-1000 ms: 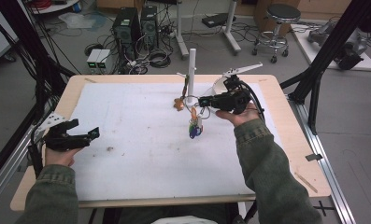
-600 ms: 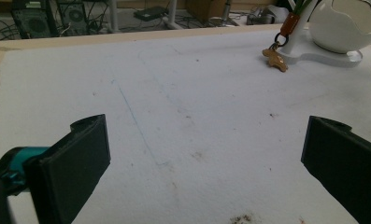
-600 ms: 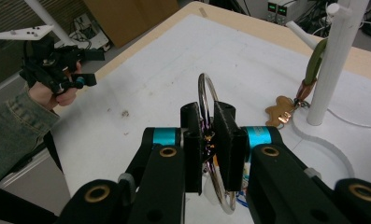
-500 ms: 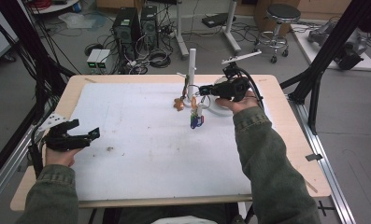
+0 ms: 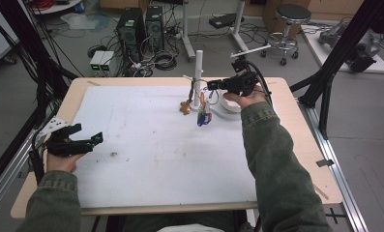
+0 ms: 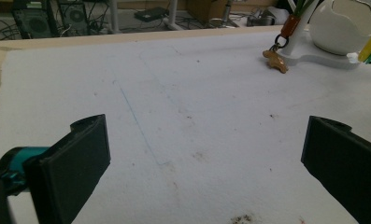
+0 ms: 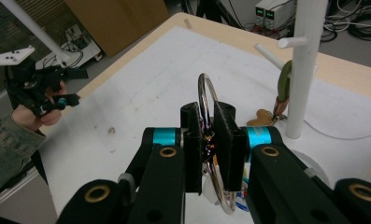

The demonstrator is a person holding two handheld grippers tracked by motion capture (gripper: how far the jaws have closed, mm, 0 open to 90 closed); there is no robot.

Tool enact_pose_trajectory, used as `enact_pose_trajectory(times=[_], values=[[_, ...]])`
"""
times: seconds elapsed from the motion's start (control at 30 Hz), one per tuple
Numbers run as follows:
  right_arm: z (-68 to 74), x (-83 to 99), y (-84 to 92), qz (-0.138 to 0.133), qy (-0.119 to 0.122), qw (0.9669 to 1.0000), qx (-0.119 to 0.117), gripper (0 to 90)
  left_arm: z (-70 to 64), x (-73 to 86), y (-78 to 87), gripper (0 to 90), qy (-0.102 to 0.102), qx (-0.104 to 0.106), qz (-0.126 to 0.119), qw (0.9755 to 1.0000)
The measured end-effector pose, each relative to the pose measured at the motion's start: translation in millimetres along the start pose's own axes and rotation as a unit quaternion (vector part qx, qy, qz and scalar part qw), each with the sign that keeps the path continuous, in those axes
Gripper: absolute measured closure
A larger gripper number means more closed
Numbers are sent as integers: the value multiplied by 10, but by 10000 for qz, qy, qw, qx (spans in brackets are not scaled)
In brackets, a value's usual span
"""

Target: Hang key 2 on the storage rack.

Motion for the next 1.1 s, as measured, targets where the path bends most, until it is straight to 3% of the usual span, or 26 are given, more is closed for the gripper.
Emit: enact_pose_trajectory(times=[0.53, 0.97, 1.1], values=[[-261, -234, -101, 59, -164, 9997, 146, 824, 15, 1, 14, 17, 29, 14, -27, 10000], [-487, -192, -165, -47, -579, 9981, 205, 824, 14, 2, 26, 18, 26, 28, -19, 10000], [-544, -177, -194, -66, -607, 9979, 200, 824, 15, 2, 30, 18, 33, 31, -27, 10000]])
Point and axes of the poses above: each handheld gripper's, and its own axes: y roughly backward along the jaws, x roughly out of its underside, z roughly to its left, the point moved 1 cm from there along -y, roughly forward along the jaws, and after that the axes turned 12 degrees about y, right-handed, at the moved point
